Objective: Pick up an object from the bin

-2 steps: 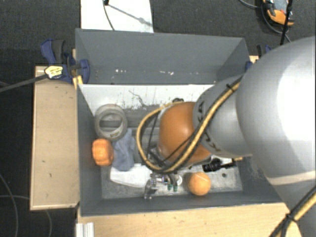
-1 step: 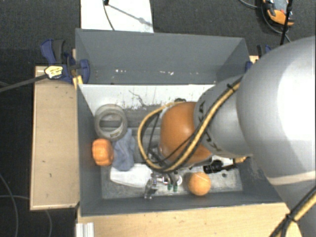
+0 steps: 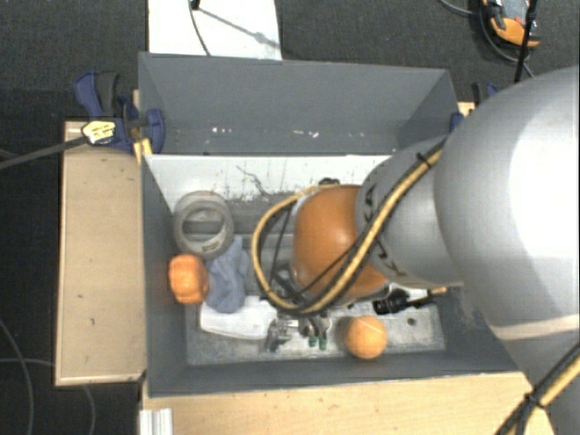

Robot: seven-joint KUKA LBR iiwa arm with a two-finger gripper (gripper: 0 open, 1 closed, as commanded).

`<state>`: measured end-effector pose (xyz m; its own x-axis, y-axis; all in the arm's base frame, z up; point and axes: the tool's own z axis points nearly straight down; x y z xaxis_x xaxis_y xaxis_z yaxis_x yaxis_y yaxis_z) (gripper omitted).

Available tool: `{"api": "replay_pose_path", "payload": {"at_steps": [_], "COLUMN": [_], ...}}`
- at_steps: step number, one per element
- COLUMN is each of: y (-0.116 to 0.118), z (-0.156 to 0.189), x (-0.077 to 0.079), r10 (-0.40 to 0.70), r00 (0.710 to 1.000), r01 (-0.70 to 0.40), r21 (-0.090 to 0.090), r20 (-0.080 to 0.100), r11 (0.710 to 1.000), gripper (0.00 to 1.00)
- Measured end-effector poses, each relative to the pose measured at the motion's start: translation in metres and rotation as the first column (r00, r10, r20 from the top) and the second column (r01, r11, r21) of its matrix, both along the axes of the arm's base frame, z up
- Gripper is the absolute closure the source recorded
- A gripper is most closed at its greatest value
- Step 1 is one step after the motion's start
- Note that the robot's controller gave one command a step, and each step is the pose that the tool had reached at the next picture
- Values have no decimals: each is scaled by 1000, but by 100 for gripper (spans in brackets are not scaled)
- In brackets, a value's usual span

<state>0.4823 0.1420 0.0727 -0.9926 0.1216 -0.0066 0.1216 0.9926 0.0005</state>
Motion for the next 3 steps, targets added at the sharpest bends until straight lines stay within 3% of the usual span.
{"api": "replay_pose_path", "payload": {"at_steps": [3], "y": [0], "z": [13], "x": [-1], "r10": [-3], "r00": [1000], "r01": [3], "r21": [1], "r20": [-3], "r11": [1000], "gripper": [100]}}
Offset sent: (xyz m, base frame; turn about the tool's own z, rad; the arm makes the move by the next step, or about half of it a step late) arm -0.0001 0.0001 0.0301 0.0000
